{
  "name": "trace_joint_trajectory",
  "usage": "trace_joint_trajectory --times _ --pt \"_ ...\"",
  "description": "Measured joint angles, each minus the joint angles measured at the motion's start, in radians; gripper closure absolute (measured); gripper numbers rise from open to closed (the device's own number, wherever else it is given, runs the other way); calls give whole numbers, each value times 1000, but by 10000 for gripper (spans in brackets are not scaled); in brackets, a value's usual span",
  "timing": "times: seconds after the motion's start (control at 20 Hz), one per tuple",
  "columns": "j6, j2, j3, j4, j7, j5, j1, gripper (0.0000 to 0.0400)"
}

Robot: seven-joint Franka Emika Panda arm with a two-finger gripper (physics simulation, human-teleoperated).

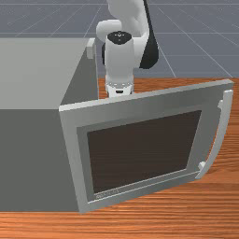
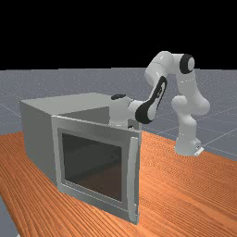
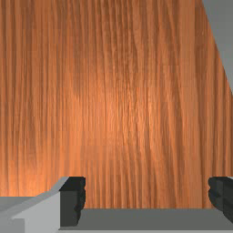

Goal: Close the microwave

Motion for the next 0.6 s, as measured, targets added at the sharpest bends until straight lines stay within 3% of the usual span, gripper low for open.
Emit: trace_joint_trajectory --times 0.05,0.1,0.15,0.25,0.3,0.35,0.4,0.5,0.6 --pt "0 0 0 0 0 0 0 157" --pt "0 0 0 0 0 0 0 252" --pt "0 0 0 0 0 0 0 310" --pt "0 0 0 0 0 0 0 367" --pt "0 0 1 0 -1 2 -1 223" --pt "-1 0 1 0 -2 2 -1 135" --pt "-4 0 0 2 0 0 0 82" --pt "-9 -5 -1 1 4 1 0 30" --pt "-1 -25 0 -11 0 0 0 11"
